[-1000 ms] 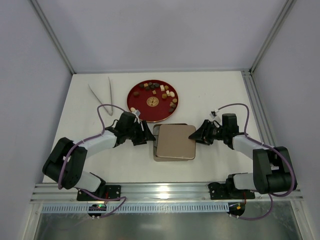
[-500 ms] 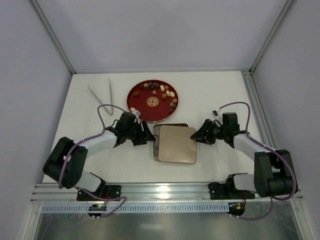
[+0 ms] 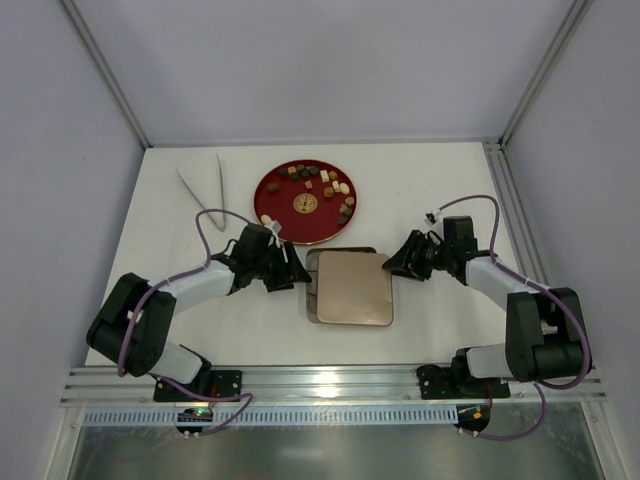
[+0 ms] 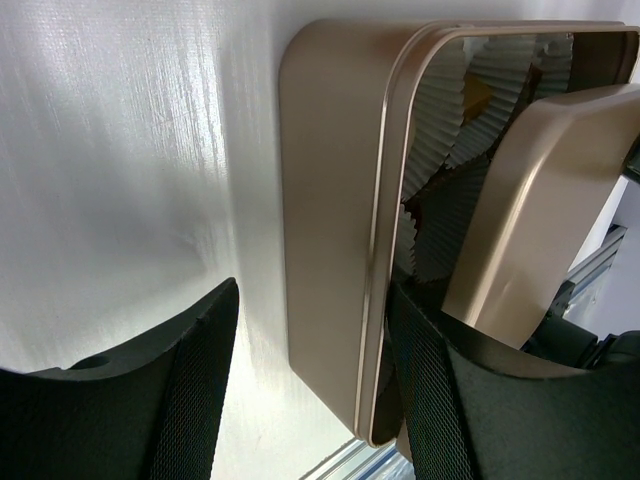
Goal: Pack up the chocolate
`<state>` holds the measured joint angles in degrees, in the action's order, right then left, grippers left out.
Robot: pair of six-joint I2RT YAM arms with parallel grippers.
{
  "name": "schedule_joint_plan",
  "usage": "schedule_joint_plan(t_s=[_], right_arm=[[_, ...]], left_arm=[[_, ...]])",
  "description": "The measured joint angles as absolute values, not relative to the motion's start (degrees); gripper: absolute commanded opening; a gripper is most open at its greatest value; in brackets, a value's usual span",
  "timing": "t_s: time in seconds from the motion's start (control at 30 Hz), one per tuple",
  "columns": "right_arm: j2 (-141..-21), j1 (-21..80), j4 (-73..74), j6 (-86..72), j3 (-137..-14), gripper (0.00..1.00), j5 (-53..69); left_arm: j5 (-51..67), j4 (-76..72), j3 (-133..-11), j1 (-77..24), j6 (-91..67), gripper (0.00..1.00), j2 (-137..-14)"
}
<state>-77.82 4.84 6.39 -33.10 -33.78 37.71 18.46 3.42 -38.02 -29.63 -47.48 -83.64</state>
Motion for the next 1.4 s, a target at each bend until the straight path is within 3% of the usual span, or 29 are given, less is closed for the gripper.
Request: schedule_joint_plan(t_s=[0.37,0.8,1.4], right_arm=[[-80.99,6.48,7.4,-33.34,-37.15,0.44,35.33],[-84.05,7.7,7.4,-34.81,-40.8,0.34,34.15],[-86.7,8.73,7.42,-37.85,-43.62,0.33,30.65]], left_arm=[[19.09,3.44,-38.24,-29.63,-47.48,0.61,-84.03],[19.55,3.6,-38.87,-29.63,-47.29,0.61,-84.53],[18.02,6.9,-40.49,-29.61,-45.91,0.61,-83.83]])
